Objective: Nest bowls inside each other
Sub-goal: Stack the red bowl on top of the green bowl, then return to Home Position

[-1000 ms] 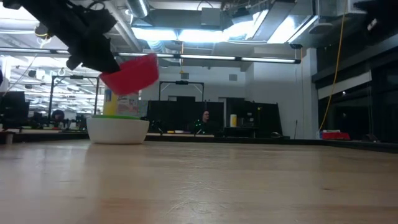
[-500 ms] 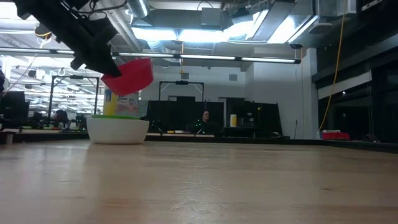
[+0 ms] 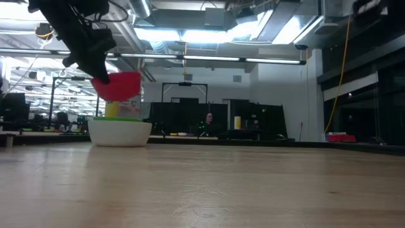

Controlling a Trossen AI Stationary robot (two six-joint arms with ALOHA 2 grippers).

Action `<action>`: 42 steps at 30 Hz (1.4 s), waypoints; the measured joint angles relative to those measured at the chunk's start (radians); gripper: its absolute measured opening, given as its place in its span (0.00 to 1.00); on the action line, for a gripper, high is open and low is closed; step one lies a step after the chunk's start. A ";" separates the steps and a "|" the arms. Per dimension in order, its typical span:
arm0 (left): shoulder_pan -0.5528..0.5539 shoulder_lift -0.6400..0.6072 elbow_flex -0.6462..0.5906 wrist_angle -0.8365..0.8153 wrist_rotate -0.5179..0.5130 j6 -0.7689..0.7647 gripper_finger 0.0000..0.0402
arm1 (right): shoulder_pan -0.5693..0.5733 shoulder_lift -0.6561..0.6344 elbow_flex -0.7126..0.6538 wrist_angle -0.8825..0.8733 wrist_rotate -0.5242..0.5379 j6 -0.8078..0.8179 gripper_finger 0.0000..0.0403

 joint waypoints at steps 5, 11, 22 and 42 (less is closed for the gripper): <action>0.038 0.056 -0.021 0.008 0.068 0.018 0.01 | 0.000 0.000 -0.061 0.000 0.109 -0.036 0.03; 0.068 0.132 -0.097 0.151 0.142 0.023 0.00 | 0.000 0.000 -0.036 -0.078 0.194 -0.064 0.01; 0.166 0.137 -0.143 0.209 0.139 0.076 0.00 | 0.000 0.000 -0.041 -0.091 0.400 -0.146 0.05; 0.201 0.331 -0.147 0.350 0.366 0.140 0.13 | 0.000 0.000 -0.176 0.088 0.292 -0.215 0.03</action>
